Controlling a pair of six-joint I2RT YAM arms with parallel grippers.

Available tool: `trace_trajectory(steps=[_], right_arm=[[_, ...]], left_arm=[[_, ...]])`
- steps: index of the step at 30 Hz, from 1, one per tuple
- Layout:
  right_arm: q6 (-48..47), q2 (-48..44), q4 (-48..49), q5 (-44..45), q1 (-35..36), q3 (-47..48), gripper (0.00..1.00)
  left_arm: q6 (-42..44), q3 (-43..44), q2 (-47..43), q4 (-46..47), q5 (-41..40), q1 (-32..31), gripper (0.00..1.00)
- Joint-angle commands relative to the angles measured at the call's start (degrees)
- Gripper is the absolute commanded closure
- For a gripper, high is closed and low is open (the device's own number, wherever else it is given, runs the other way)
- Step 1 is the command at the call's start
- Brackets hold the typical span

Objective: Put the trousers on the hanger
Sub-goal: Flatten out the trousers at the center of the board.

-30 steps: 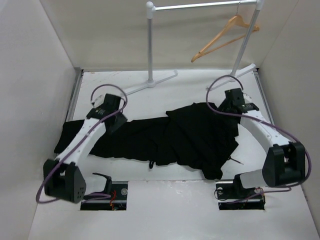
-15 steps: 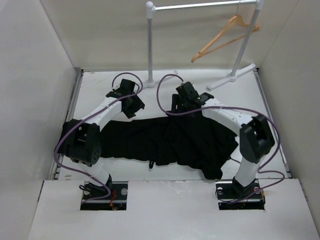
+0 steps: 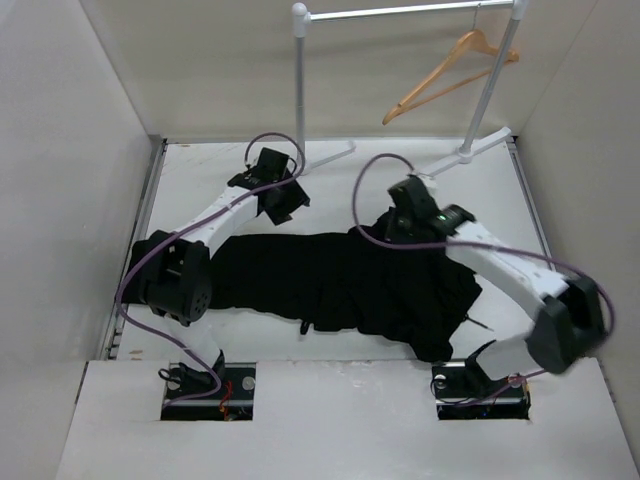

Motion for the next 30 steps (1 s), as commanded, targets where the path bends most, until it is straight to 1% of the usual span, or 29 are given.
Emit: trace_trajectory(steps=[1,4,7,9,11,14,18,22,25,30], right_arm=[[9.55,-15.64,-1.29,2.25,-2.42,-10.33,0.99],[18.16,-29.44,-4.1,0.59,-5.32,-22.03,0.99],[25.29,-40.96,-8.66,-1.61,-7.43,-29.77,0.99],[28.81,-46.34,-13.4,-2.4,-8.05,-32.33,0.99],[30.84,-49.34,-18.32,-2.23,-7.88,-33.13,0.98],[31.99,-51.46,-23.0,-1.35,-7.7,-34.01,0.94],[31.29,-51.81,-23.45,-1.88,-7.7,-35.16,0.92],[31.2,-52.6,-23.71,-1.44,-7.7,-35.25,0.92],[30.77,-53.57,-22.84,-1.96,-7.7,-36.39,0.93],[30.59,-53.92,-21.78,-2.76,-6.73,-37.18,0.93]], left_arm=[[0.16,4.2,1.24,0.86,2.1,-3.2,0.45],[0.07,6.48,3.61,1.47,5.52,-6.18,0.43],[0.07,8.85,5.98,2.79,8.52,-9.78,0.43],[0.25,10.26,7.39,3.14,8.7,-11.63,0.43],[0.34,11.32,8.97,3.4,8.87,-13.22,0.44],[0.51,12.37,11.61,2.62,8.96,-16.2,0.44],[0.34,14.92,16.09,2.44,10.36,-19.54,0.44],[-0.19,17.21,19.87,3.4,17.03,-21.92,0.43],[-0.37,16.42,20.58,5.68,20.03,-23.42,0.43],[-4.75,14.66,20.58,11.75,20.56,-23.95,0.41]])
